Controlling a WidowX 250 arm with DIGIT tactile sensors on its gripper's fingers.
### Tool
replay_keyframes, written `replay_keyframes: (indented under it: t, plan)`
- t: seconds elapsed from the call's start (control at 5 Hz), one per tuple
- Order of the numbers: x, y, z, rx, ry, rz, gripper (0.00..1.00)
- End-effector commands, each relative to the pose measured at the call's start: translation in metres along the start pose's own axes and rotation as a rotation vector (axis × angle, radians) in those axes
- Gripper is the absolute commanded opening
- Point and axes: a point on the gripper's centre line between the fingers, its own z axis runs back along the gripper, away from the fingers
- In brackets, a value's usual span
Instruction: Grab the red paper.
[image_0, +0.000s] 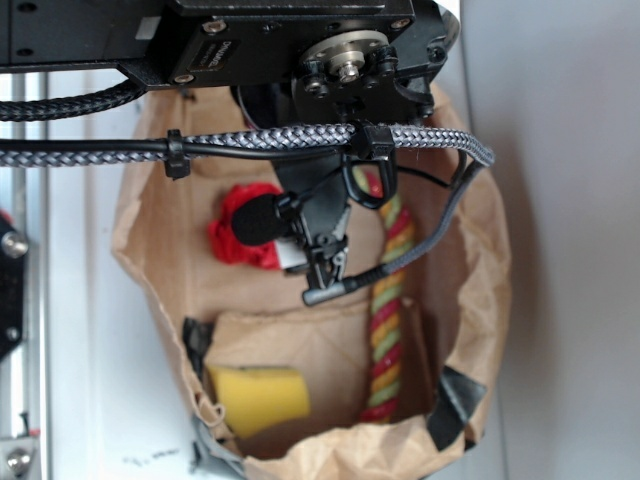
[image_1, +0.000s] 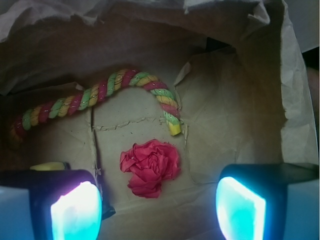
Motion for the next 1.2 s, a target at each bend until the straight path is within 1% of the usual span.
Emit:
replay_keyframes:
  t: [0.0, 0.2, 0.4, 0.6, 0.8, 1.0]
  plan:
    - [0.01, 0.0, -0.012, 0.028, -0.071, 0.021, 1.0]
    - [0.013, -0.006, -0.028, 0.005, -0.083, -0.021, 1.0]
    - [0.007, -0.014, -0.035, 0.009, -0.085, -0.053, 1.0]
    - [0.008, -0.015, -0.047, 0.012, -0.075, -0.06, 1.0]
    - [0.005, -0.018, -0.051, 0.007, -0.073, -0.089, 1.0]
    - [-0.003, -0.022, -0.054, 0.021, -0.103, -0.149, 1.0]
